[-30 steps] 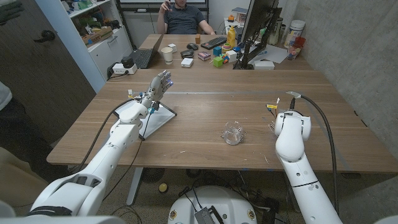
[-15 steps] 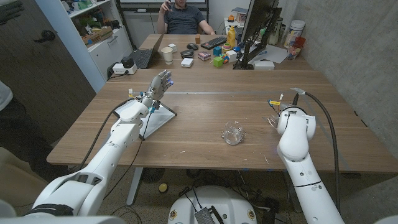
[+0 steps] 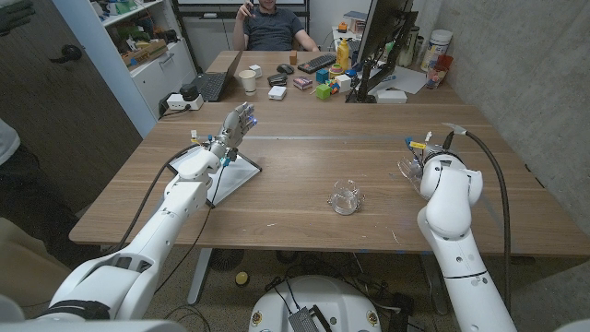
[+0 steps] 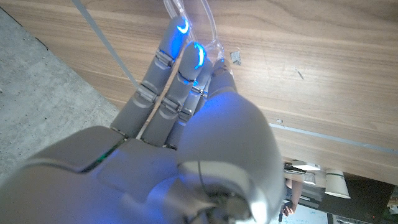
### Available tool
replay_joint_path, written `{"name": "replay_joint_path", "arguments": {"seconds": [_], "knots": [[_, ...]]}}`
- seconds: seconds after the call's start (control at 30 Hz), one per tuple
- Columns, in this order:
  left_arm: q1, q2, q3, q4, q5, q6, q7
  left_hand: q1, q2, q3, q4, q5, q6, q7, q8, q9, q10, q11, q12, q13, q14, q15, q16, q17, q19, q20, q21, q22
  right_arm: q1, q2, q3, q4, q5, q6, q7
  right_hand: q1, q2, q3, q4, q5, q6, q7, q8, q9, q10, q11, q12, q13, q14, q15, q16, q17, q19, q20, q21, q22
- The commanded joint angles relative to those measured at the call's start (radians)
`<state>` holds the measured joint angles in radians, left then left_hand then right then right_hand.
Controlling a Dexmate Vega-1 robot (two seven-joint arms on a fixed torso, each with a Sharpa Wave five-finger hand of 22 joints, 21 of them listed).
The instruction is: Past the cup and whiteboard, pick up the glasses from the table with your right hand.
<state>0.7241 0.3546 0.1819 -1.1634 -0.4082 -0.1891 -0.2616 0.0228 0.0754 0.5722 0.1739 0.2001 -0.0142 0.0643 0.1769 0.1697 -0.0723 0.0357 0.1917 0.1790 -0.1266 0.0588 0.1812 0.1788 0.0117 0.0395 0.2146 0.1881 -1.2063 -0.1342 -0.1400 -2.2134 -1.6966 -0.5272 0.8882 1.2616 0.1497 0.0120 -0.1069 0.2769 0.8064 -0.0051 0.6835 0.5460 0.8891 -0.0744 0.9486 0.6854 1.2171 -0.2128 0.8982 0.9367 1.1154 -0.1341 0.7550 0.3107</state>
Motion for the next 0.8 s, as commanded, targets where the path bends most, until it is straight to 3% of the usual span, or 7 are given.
{"name": "replay_joint_path", "arguments": {"seconds": [0.03, 0.8], "knots": [[-0.005, -0.003, 0.0, 0.004, 0.001, -0.007, 0.0, -0.005, 0.068, -0.007, 0.0, 0.004, -0.005, 0.003, 0.004, 0.004, -0.008, 0.004, 0.007, 0.004, -0.008, 0.004, 0.004, 0.004, 0.003, 0.009, 0.003, 0.002, -0.03, 0.005, 0.036, -0.074, 0.073, 0.005, -0.071, 0.007, 0.002, 0.006, 0.001, -0.002, 0.039, 0.021, 0.046, 0.005, 0.011, 0.003, 0.007, 0.001, 0.01, -0.003, -0.008, 0.009, 0.002, -0.004, 0.013, -0.002], [-0.016, -0.008, -0.009, 0.034, -0.004, -0.02, -0.011, -0.005, 0.069, -0.009, 0.0, 0.004, -0.004, 0.004, 0.005, 0.004, -0.007, 0.001, 0.007, 0.004, -0.008, 0.004, 0.004, 0.004, 0.003, 0.01, 0.003, 0.002, -0.049, 0.019, 0.062, -0.113, 0.195, 0.008, -0.229, 0.009, -0.001, 0.013, 0.003, -0.011, 0.042, 0.027, 0.057, 0.0, 0.02, 0.004, 0.01, -0.006, 0.025, -0.003, -0.034, 0.04, -0.005, -0.002, 0.046, -0.018]]}}
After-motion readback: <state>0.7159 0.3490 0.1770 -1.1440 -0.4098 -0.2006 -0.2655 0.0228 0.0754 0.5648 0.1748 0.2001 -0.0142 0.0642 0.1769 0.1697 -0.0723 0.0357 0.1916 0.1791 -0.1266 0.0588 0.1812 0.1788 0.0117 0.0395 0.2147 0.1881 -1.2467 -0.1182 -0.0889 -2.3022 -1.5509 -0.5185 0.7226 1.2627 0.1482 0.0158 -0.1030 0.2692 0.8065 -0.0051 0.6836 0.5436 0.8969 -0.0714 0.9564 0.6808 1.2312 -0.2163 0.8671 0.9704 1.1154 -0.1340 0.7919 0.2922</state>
